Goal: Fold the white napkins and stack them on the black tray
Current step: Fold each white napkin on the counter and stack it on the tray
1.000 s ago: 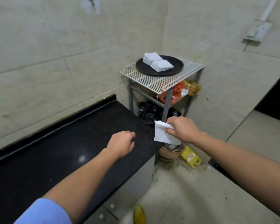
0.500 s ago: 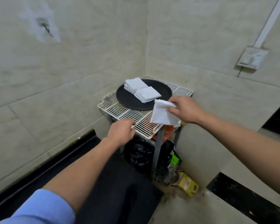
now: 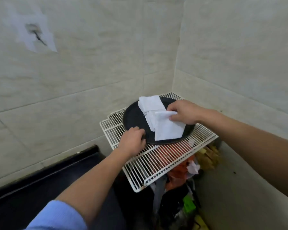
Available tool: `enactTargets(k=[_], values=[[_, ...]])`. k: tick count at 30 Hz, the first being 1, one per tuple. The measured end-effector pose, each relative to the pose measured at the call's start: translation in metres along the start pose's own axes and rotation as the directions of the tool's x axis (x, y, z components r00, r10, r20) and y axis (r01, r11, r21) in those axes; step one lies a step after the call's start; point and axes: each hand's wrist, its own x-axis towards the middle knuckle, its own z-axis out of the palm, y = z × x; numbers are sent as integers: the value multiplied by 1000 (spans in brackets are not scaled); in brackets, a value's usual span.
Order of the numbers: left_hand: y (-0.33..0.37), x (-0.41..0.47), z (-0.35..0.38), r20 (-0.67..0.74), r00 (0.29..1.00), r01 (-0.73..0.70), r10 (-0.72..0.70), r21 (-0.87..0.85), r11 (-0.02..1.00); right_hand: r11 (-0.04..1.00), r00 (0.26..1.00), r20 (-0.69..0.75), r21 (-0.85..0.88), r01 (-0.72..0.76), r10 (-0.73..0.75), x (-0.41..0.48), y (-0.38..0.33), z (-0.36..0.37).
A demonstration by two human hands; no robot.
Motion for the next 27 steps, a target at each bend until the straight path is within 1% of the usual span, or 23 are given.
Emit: enactTargets(k=[2, 4, 9, 11, 15, 18, 20, 22, 23, 24, 27], values=[[12, 12, 9, 34, 997, 71, -72, 21, 997, 998, 997, 38, 3, 62, -62, 20, 18, -2], [21, 16, 17, 25, 988, 154, -155, 39, 987, 995, 992, 77, 8, 97, -98, 42, 32, -2], [33, 13, 31, -17, 972, 236, -235, 108, 966, 997, 980, 188, -6, 75, -72, 103, 63, 19], [33, 13, 33, -21, 968, 252, -251, 104, 962, 998, 979, 195, -19, 55, -50, 121, 71, 31], [34, 12, 35, -27, 965, 260, -259, 81, 962, 998, 993, 113, -36, 48, -44, 139, 83, 51], [32, 13, 37, -36, 963, 271, -269, 74, 960, 996, 995, 28, -2, 91, -91, 138, 85, 63], [30, 12, 40, -42, 963, 267, -265, 71, 961, 990, 985, -105, 6, 142, -140, 131, 87, 70], [27, 13, 41, -59, 963, 266, -264, 44, 963, 983, 947, -266, -28, 181, -182, 120, 86, 78], [24, 14, 40, -75, 960, 272, -269, 31, 962, 979, 932, -300, -43, 198, -202, 115, 85, 83], [20, 17, 40, -92, 956, 280, -278, 20, 960, 975, 930, -290, -62, 215, -224, 110, 83, 89], [11, 30, 35, -121, 946, 304, -300, 11, 953, 963, 961, -109, -115, 243, -256, 97, 75, 112]])
